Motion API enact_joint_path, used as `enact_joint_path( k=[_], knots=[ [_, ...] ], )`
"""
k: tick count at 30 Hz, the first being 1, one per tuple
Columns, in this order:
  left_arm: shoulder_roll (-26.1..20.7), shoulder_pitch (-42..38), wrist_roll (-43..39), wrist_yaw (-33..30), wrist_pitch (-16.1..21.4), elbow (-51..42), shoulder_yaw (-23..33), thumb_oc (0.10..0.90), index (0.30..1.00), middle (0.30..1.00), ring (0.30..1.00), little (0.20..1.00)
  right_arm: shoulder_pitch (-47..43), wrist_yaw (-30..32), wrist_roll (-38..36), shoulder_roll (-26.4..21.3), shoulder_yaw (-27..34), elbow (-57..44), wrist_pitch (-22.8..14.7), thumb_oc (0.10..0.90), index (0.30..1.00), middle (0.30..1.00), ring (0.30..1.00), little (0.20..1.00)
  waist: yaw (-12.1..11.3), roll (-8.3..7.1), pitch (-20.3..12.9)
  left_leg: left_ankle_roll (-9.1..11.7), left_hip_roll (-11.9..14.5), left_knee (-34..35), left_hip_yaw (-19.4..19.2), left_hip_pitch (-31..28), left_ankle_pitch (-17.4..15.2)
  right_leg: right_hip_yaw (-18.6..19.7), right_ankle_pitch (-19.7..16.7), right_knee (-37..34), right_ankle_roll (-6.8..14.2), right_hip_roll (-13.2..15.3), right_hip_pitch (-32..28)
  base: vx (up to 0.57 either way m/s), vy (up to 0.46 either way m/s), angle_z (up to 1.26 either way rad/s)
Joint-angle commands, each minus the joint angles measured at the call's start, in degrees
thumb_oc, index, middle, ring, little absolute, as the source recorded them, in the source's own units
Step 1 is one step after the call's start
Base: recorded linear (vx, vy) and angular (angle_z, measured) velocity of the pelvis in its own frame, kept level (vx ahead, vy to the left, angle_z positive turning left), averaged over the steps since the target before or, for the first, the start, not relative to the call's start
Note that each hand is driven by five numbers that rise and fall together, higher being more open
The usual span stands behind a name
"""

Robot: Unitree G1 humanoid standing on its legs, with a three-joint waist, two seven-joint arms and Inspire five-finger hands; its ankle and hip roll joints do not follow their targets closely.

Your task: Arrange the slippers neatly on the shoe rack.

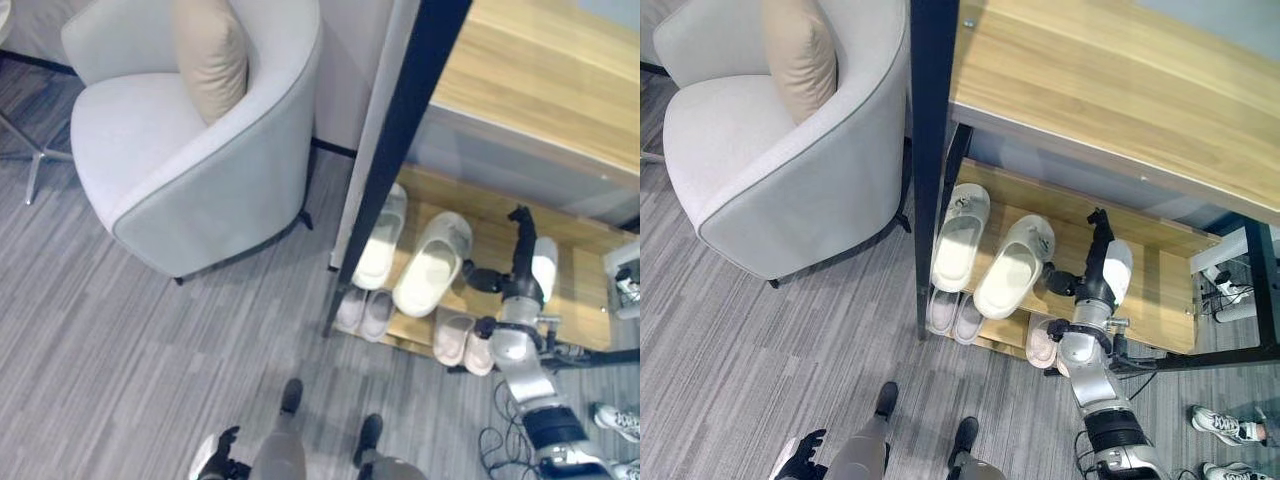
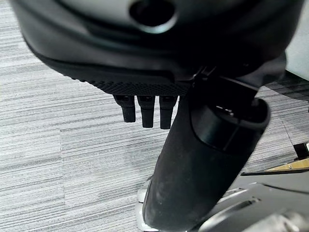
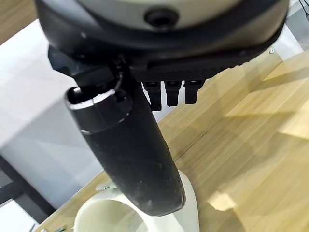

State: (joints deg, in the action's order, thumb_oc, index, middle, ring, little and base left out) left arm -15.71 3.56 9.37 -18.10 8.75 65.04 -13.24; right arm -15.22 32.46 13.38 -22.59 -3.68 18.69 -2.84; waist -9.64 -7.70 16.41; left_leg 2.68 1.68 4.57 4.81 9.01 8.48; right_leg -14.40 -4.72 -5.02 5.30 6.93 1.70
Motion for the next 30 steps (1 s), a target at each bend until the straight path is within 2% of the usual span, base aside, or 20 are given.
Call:
enact_joint_path(
  k=[1,9,20,24,26,30],
  knots=[
    [2.1,0.4,0.0,-1.1,1.1,4.0,-1.4,0.800,0.900,0.900,0.900,0.900,-3.1,2.1,0.7,-3.7,1.9,-6.0,-5.3,0.800,0.900,0.900,0.900,0.900,-0.2,1.59,-4.2,-2.6,-0.3,-0.2,2.9,-4.7,-10.4,1.5,5.5,2.7,2.3,1.2,0.7,0.00,0.000,0.00],
    [2.5,0.7,0.0,-1.5,0.8,4.9,-0.5,0.800,0.900,0.900,0.900,0.900,-0.1,2.1,-0.1,-1.0,2.3,-8.2,-6.1,0.800,0.900,0.900,0.900,0.900,0.1,1.65,-4.7,-2.7,-0.3,-0.1,2.8,-5.2,-10.6,1.3,5.7,2.9,2.3,1.4,0.4,0.00,0.000,0.00],
    [3.3,1.2,0.6,-1.8,0.6,5.6,-0.5,0.800,0.900,0.900,0.900,0.900,2.0,5.7,0.0,-1.3,6.4,-9.5,-6.4,0.800,0.900,0.900,0.900,0.900,0.7,2.23,-5.4,-2.7,-0.4,0.0,2.6,-6.0,-11.0,1.4,5.9,3.0,2.4,1.4,-0.1,0.00,0.000,0.00],
    [3.4,1.1,0.4,-2.1,0.4,5.6,0.1,0.800,0.900,0.900,0.900,0.900,4.0,3.9,-0.9,-0.8,6.7,-14.8,-7.3,0.800,0.900,0.900,0.900,0.900,1.2,2.27,-5.7,-2.7,-0.2,0.0,2.3,-6.4,-11.1,1.6,6.0,3.0,2.4,1.4,-0.3,0.00,0.000,0.00],
    [3.5,1.1,0.1,-1.9,0.4,5.3,0.6,0.800,0.900,0.900,0.900,0.900,7.0,1.0,-1.9,-0.4,6.2,-18.2,-8.8,0.800,0.900,0.900,0.900,0.900,1.8,2.29,-6.1,-2.6,-0.2,0.0,2.1,-6.7,-11.2,1.8,6.1,3.1,2.3,1.4,-0.5,0.00,-0.003,-0.02],
    [3.7,1.3,0.2,-1.5,0.4,5.3,0.9,0.800,0.900,0.900,0.900,0.900,10.1,-1.6,-3.5,0.7,5.2,-19.4,-10.1,0.800,0.900,0.900,0.900,0.900,2.4,2.36,-6.4,-2.6,-0.1,0.0,1.9,-6.9,-11.2,1.9,6.1,3.2,2.3,1.3,-0.6,0.00,-0.009,-0.11]
  ],
)
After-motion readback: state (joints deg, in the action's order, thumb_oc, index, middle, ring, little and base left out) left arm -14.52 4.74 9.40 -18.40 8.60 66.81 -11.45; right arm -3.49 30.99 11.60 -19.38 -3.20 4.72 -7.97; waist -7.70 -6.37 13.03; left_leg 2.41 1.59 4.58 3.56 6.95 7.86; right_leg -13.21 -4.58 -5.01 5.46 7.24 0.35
